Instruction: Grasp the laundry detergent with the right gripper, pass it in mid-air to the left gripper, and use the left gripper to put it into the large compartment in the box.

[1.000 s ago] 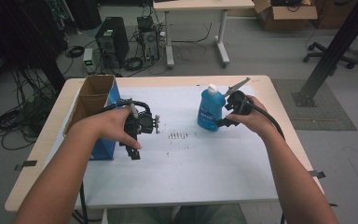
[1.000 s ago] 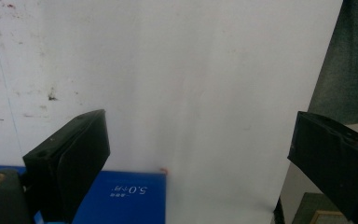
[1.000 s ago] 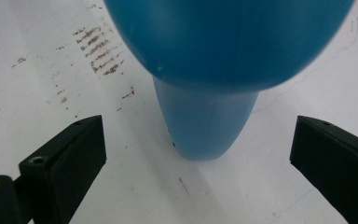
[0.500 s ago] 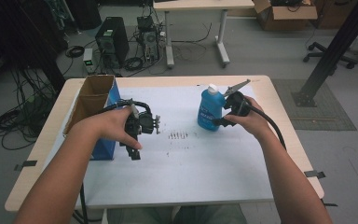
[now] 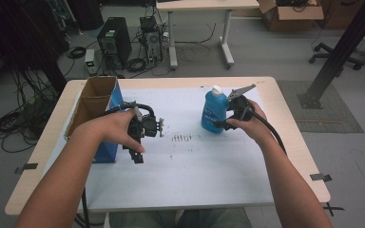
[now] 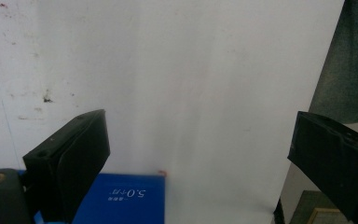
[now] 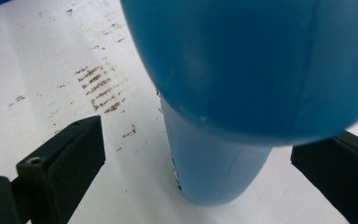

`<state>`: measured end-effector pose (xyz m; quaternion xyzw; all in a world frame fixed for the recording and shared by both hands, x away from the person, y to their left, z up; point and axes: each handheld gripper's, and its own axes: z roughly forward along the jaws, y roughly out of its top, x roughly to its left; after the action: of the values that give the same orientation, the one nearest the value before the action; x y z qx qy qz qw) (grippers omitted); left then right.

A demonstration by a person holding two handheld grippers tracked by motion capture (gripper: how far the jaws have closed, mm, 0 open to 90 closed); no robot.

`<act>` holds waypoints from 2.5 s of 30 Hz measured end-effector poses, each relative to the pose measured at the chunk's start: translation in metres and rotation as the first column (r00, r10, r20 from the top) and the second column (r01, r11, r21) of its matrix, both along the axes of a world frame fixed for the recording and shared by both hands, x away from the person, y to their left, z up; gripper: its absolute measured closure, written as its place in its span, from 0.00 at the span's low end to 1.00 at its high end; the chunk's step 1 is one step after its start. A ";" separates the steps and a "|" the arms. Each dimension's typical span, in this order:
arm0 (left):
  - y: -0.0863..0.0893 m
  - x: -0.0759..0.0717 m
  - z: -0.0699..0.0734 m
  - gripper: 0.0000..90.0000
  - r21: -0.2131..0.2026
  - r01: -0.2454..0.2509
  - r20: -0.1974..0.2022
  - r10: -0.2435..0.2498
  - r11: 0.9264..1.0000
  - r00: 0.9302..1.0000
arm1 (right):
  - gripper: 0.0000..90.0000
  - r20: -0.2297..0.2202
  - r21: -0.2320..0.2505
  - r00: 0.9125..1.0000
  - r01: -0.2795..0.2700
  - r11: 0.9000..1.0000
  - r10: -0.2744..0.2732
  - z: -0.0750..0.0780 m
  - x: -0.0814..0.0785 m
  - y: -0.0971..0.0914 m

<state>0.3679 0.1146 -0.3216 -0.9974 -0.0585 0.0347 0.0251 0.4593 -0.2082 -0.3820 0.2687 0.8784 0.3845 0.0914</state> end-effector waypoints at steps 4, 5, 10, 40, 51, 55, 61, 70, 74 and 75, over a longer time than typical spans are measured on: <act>0.000 0.000 -0.001 0.06 0.000 0.000 -0.002 0.000 1.000 1.000 | 0.03 0.009 0.025 1.000 0.017 1.000 -0.017 -0.006 0.000 0.001; 0.000 0.000 -0.001 0.06 0.000 0.000 -0.002 0.000 1.000 1.000 | 0.02 0.010 0.030 1.000 0.023 0.999 -0.023 -0.007 0.000 0.001; 0.000 0.001 -0.002 0.06 0.002 0.001 -0.004 -0.001 1.000 1.000 | 0.02 0.025 0.050 0.999 0.040 0.998 -0.041 -0.011 0.000 0.001; -0.002 0.000 -0.004 0.06 0.000 0.001 -0.009 -0.001 1.000 1.000 | 0.01 0.084 0.185 0.985 0.130 0.974 -0.148 -0.031 -0.002 0.003; -0.001 0.001 -0.006 0.06 -0.003 0.001 -0.011 -0.001 1.000 1.000 | 0.10 0.098 0.196 0.977 0.165 0.967 -0.187 -0.034 -0.003 0.006; 0.000 0.001 -0.006 0.06 -0.002 -0.002 -0.010 0.002 1.000 1.000 | 0.15 0.098 0.199 0.978 0.161 0.967 -0.183 -0.034 -0.003 0.007; 0.001 0.001 -0.006 0.06 -0.005 -0.003 -0.008 0.003 1.000 1.000 | 0.20 0.098 0.209 0.978 0.160 0.965 -0.183 -0.033 -0.003 0.006; 0.001 0.001 -0.006 0.06 -0.004 -0.003 -0.009 0.003 1.000 1.000 | 0.25 0.098 0.207 0.981 0.146 0.967 -0.169 -0.034 -0.004 0.008; 0.001 0.001 -0.006 0.06 -0.004 -0.003 -0.010 0.003 1.000 1.000 | 0.27 0.101 0.208 0.981 0.143 0.968 -0.167 -0.034 -0.004 0.008; 0.001 0.001 -0.006 0.06 -0.004 -0.004 -0.010 0.004 1.000 1.000 | 0.27 0.100 0.210 0.981 0.143 0.967 -0.167 -0.034 -0.004 0.008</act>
<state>0.3693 0.1151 -0.3280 -0.9971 -0.0602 0.0396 0.0232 0.4557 -0.2006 -0.4160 0.3215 0.8043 0.4783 0.1446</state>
